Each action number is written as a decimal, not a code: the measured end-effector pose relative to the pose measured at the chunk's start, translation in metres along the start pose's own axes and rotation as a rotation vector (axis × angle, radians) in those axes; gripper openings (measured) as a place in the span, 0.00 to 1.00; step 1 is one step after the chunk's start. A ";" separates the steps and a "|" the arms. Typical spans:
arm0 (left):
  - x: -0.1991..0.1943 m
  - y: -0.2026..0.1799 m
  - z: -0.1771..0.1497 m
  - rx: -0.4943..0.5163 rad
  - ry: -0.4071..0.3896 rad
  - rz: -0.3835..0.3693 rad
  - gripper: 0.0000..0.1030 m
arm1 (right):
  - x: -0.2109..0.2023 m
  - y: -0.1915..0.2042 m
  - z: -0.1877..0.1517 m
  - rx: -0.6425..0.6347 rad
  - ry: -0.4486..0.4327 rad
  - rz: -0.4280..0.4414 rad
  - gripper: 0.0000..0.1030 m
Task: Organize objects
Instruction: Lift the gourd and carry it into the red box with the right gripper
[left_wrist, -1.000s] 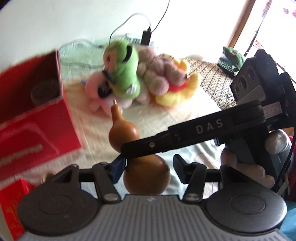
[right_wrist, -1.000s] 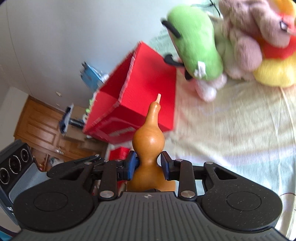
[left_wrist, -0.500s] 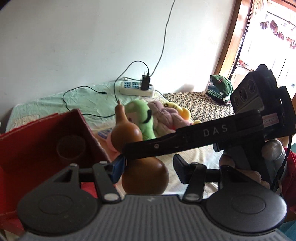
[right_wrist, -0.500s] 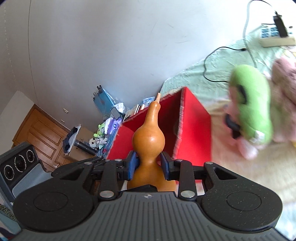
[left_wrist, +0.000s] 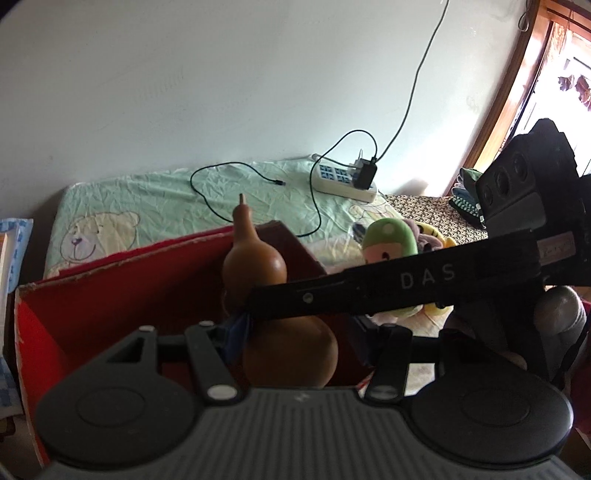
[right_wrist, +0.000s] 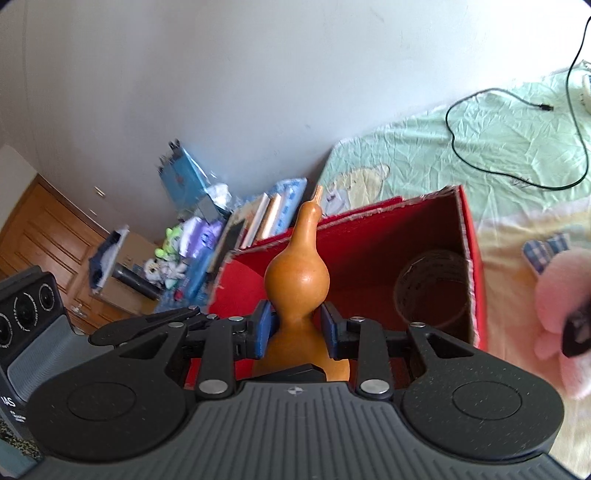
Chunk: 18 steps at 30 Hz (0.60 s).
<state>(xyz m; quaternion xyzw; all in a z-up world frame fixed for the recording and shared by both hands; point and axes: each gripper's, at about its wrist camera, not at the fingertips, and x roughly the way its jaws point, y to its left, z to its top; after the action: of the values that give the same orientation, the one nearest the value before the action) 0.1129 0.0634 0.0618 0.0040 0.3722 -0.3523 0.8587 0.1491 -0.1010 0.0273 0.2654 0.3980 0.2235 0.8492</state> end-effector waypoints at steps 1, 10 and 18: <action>0.006 0.006 -0.001 -0.010 0.014 -0.001 0.54 | 0.006 -0.001 0.002 0.007 0.019 -0.011 0.31; 0.054 0.045 -0.022 -0.100 0.144 0.005 0.54 | 0.054 -0.009 -0.002 -0.005 0.203 -0.113 0.30; 0.070 0.053 -0.031 -0.115 0.224 0.050 0.54 | 0.082 -0.008 -0.002 -0.055 0.310 -0.208 0.26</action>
<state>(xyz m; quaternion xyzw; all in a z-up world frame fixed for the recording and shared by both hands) 0.1588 0.0695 -0.0193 0.0034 0.4850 -0.3060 0.8192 0.1964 -0.0576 -0.0244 0.1619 0.5432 0.1835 0.8032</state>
